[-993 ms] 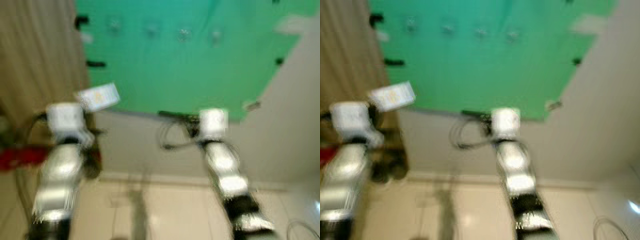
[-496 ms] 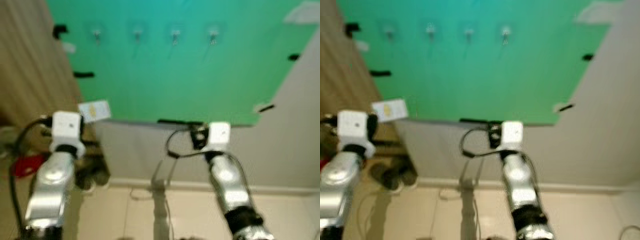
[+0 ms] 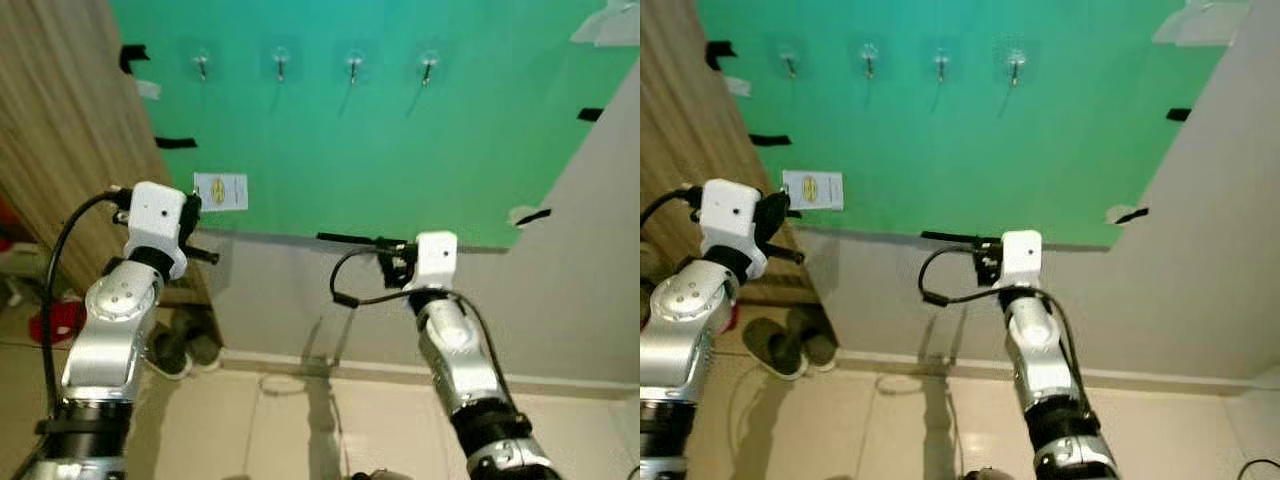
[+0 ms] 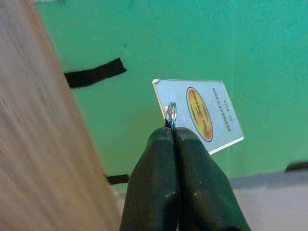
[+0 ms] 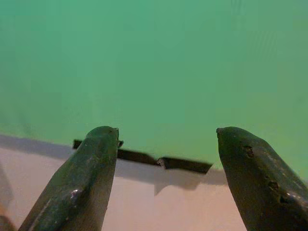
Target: Hang keys on a hook
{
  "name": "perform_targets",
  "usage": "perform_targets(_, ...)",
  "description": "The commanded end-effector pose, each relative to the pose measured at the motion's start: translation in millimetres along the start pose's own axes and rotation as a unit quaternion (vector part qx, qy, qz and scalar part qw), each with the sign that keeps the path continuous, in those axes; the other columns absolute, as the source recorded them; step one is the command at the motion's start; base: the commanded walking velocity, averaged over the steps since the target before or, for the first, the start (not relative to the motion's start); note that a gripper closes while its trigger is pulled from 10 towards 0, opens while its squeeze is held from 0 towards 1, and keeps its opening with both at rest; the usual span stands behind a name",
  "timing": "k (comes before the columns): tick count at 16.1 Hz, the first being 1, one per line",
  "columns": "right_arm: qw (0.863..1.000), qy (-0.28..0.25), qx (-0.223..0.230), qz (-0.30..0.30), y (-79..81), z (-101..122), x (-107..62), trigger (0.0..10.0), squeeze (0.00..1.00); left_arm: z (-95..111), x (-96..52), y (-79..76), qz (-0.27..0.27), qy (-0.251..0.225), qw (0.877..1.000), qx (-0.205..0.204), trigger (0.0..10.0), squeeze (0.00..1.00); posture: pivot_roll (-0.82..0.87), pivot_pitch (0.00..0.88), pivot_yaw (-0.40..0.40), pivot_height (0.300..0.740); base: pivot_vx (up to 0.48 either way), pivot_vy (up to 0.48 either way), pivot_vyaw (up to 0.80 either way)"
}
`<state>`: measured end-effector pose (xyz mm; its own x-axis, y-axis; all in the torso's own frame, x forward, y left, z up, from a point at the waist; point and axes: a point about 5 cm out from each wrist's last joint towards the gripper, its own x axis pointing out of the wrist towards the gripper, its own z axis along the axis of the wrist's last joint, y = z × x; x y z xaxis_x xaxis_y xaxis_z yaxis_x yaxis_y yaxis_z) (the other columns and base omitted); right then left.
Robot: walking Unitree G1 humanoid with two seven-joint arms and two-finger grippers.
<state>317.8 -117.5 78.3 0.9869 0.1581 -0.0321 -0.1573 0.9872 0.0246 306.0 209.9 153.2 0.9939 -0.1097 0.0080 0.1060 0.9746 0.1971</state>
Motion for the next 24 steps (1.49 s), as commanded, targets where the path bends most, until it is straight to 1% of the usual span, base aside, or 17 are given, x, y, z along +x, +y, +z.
perform_targets(1, 1.0, -0.015, -0.012, 0.011, 0.3, 8.4, 3.4, 10.0, 0.11, -7.9, -3.1, -1.4, 0.011, 0.005, 1.0, -0.024, 10.0, 0.0, 0.05, 0.016, -0.048, 0.74, 0.0, 0.0, 0.0)
perform_targets(3, 1.0, -0.017, -0.011, 0.013, -0.4, 9.5, 3.4, 10.0, 0.11, -13.8, -6.6, -11.9, 0.002, 0.01, 0.999, -0.037, 10.0, 0.0, 0.05, 0.018, -0.052, 0.74, 0.0, 0.24, 0.0)
perform_targets(4, 1.0, -0.015, -0.01, 0.012, 0.0, 8.4, 2.7, 10.0, 0.11, -13.5, -7.4, -15.2, -0.005, 0.009, 0.999, -0.034, 10.0, 0.0, 0.05, 0.02, -0.05, 0.74, 0.0, 0.48, 0.0)
perform_targets(6, 1.0, -0.007, -0.005, 0.013, 4.1, 3.6, 0.1, 10.0, 0.12, -11.0, -7.9, -12.0, -0.006, 0.004, 1.0, -0.029, 10.0, 0.0, 0.04, 0.023, -0.046, 0.74, 0.0, 0.48, -0.77)
perform_targets(9, 1.0, -0.003, -0.014, 0.019, 3.4, 1.5, -1.5, 10.0, 0.11, -10.3, -8.3, -14.2, -0.006, 0.003, 1.0, -0.027, 10.0, 0.0, 0.05, 0.028, -0.048, 0.74, 0.0, 0.48, -0.5)
perform_targets(10, 1.0, -0.002, -0.016, 0.022, 3.4, 1.2, -1.3, 10.0, 0.11, -9.7, -7.2, -14.8, 0.001, 0.003, 1.0, -0.018, 10.0, 0.0, 0.05, 0.028, -0.051, 0.74, 0.0, 0.48, 0.0)
perform_targets(12, 1.0, -0.006, -0.018, 0.024, 4.1, 3.8, 0.9, 10.0, 0.11, -8.7, -1.4, -11.1, 0.034, 0.015, 0.999, 0.023, 10.0, 0.0, 0.05, 0.029, -0.054, 0.74, 0.0, 0.0, 0.0)
perform_targets(14, 0.999, -0.008, -0.019, 0.025, 4.8, 4.6, 1.4, 10.0, 0.11, -5.6, -3.3, -11.1, 0.038, 0.004, 0.999, 0.014, 10.0, 0.0, 0.05, 0.03, -0.055, 0.74, 0.0, 0.0, 0.0)
perform_targets(15, 0.999, -0.017, -0.017, 0.025, 4.1, 7.8, 1.8, 10.0, 0.11, -2.1, -6.8, -16.2, 0.042, -0.01, 0.999, -0.011, 10.0, 0.0, 0.05, 0.027, -0.058, 0.74, 0.0, 0.0, 0.0)
perform_targets(16, 0.999, -0.029, -0.013, 0.021, 2.6, 12.8, 2.0, 10.0, 0.11, 3.2, -7.3, -20.0, 0.045, -0.024, 0.999, -0.018, 10.0, 0.0, 0.05, 0.025, -0.059, 0.74, 0.0, 0.0, 0.0)
perform_targets(17, 0.998, -0.056, -0.014, 0.019, 0.8, 24.8, 3.0, 10.0, 0.11, 16.9, -4.6, -23.6, 0.041, -0.05, 0.998, -0.026, 10.0, 0.0, 0.04, 0.02, -0.063, 0.74, 0.0, 0.0, 0.0)
perform_targets(18, 0.997, -0.07, -0.016, 0.021, -0.8, 32.0, 3.8, 10.0, 0.11, 30.8, 0.9, -25.9, 0.026, -0.067, 0.997, -0.019, 10.0, 0.0, 0.04, 0.017, -0.067, 0.74, 0.0, 0.0, 0.0)
perform_targets(19, 0.997, -0.07, -0.016, 0.022, -1.6, 32.6, 4.2, 10.0, 0.11, 36.3, 5.1, -26.0, 0.012, -0.066, 0.998, -0.019, 10.0, 0.0, 0.04, 0.016, -0.067, 0.74, 0.0, 0.0, 0.0)
perform_targets(20, 0.998, -0.062, -0.02, 0.026, -2.6, 29.2, 4.4, 10.0, 0.11, 50.5, 15.0, -27.5, -0.082, -0.057, 0.995, 0.002, 10.0, 0.0, 0.04, 0.013, -0.066, 0.74, 0.0, 0.0, 0.0)
perform_targets(21, 0.998, -0.059, -0.02, 0.028, -2.3, 27.5, 4.1, 10.0, 0.11, 55.8, 17.9, -26.4, -0.12, -0.058, 0.991, 0.015, 10.0, 0.0, 0.04, 0.012, -0.066, 0.74, 0.0, 0.0, 0.0)
perform_targets(23, 0.998, -0.052, -0.015, 0.031, 0.2, 25.3, 3.6, 10.0, 0.11, 65.8, 26.9, -22.0, -0.215, -0.046, 0.975, 0.028, 10.0, 0.0, 0.04, 0.002, -0.067, 0.74, 0.0, 0.0, 0.0)
perform_targets(24, 0.998, -0.051, -0.015, 0.035, 2.4, 25.1, 3.8, 10.0, 0.11, 70.9, 31.4, -20.9, -0.248, -0.041, 0.967, 0.04, 10.0, 0.0, 0.03, 0.0, -0.064, 0.74, 0.0, 0.0, 0.0)
